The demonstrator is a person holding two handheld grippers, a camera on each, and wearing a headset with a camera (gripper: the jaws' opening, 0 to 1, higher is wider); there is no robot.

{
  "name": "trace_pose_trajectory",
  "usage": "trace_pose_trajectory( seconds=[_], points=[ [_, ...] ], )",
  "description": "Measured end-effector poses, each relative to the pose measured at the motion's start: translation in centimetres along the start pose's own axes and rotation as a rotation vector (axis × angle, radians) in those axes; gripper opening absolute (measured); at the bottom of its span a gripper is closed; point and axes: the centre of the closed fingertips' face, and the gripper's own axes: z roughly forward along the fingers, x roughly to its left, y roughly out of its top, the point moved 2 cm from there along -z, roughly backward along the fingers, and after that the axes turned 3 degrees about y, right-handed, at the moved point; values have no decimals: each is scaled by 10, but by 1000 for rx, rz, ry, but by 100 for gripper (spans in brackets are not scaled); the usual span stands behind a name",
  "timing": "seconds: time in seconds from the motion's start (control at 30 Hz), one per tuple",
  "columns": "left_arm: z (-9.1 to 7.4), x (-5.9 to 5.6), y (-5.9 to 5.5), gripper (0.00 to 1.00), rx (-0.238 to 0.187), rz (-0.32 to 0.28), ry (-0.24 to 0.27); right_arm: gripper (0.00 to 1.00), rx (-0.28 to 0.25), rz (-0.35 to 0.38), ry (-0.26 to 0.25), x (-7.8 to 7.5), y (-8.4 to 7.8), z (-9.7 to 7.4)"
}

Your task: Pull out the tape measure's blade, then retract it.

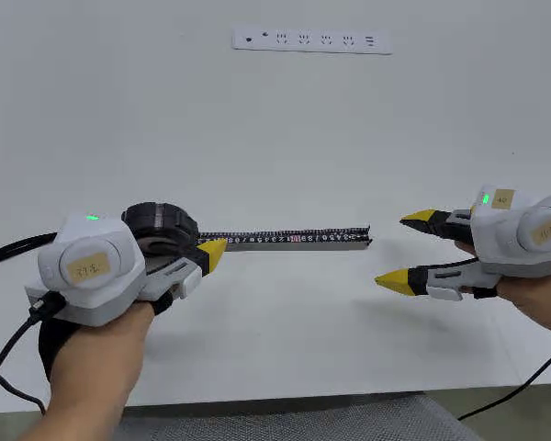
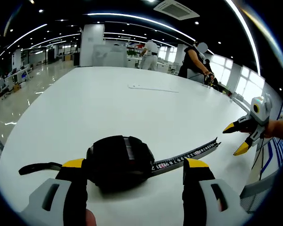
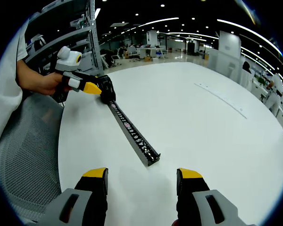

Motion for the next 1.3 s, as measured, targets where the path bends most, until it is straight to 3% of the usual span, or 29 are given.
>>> trace_pose_trajectory(
  seconds=[0.33, 0.7, 0.93, 1.0, 1.07, 1.3],
  points=[
    [6, 9, -1, 71, 4, -9, 65, 48, 49, -80, 55, -8, 4, 13],
    [12, 12, -2, 68, 18, -15, 96, 40, 85, -127, 93, -16, 4, 26],
    [15, 16, -4, 67, 21, -36, 109, 34, 109, -150, 118, -17, 1, 33],
    [16, 17, -2, 67, 17, -86, 106, 32, 116, -161, 122, -17, 0, 34],
    [16, 17, -4, 66, 25, -55, 114, 31, 117, -164, 125, -18, 1, 35],
    [17, 20, -5, 63, 28, -55, 130, 26, 123, -182, 143, -18, 2, 41]
  ],
)
